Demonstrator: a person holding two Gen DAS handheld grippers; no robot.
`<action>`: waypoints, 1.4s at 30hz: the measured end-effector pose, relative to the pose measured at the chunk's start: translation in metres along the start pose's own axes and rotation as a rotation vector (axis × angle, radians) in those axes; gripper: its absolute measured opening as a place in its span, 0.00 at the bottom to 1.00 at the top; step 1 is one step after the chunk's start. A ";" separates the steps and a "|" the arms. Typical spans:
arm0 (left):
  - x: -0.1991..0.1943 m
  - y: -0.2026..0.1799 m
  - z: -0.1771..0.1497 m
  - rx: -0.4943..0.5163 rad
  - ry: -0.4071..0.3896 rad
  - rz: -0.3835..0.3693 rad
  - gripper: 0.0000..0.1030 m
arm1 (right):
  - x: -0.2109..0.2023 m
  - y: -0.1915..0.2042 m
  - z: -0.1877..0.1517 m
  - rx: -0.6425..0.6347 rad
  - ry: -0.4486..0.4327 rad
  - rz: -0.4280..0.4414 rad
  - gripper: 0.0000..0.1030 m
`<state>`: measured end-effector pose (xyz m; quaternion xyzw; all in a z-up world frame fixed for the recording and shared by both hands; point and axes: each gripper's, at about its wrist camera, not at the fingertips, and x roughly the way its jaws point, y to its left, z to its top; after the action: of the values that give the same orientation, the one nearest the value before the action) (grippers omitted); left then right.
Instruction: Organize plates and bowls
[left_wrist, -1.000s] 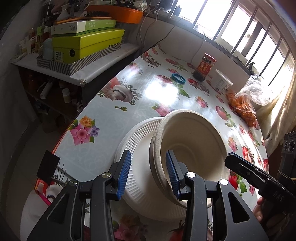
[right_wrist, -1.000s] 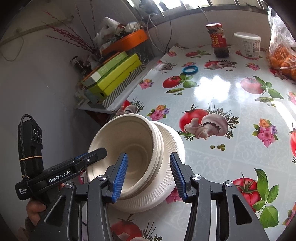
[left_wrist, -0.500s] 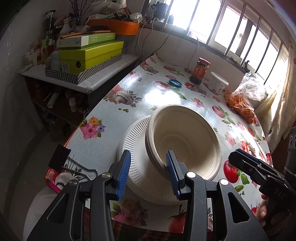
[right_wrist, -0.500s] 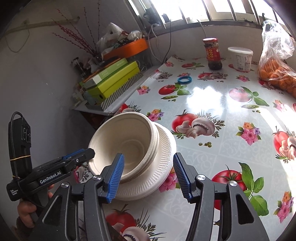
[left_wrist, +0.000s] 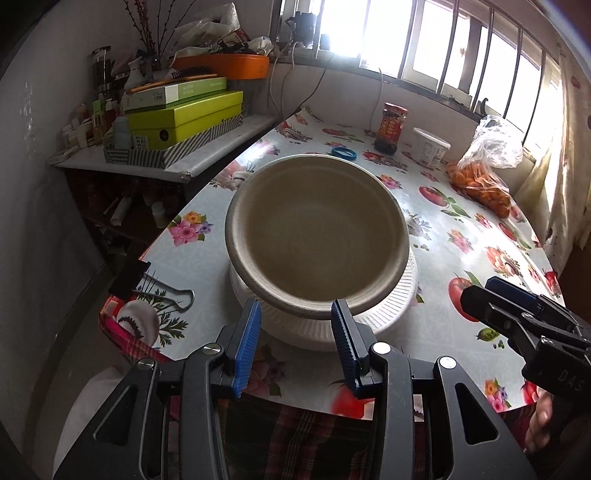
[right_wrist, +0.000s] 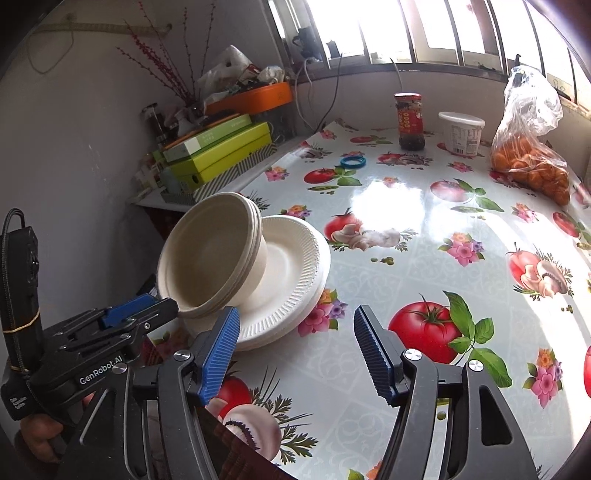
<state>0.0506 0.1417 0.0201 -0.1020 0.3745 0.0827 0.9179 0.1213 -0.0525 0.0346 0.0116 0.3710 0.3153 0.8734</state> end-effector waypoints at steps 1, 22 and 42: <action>0.001 -0.001 -0.002 0.002 0.004 0.000 0.40 | 0.000 0.000 -0.002 0.003 0.005 0.001 0.63; -0.019 -0.003 -0.016 0.017 -0.039 0.026 0.40 | -0.006 0.017 -0.018 -0.016 -0.003 0.015 0.64; -0.032 -0.008 -0.045 0.017 -0.057 0.042 0.40 | -0.017 0.032 -0.046 -0.048 -0.028 -0.024 0.69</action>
<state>0.0000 0.1207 0.0119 -0.0839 0.3511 0.1016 0.9270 0.0648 -0.0467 0.0206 -0.0093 0.3510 0.3134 0.8823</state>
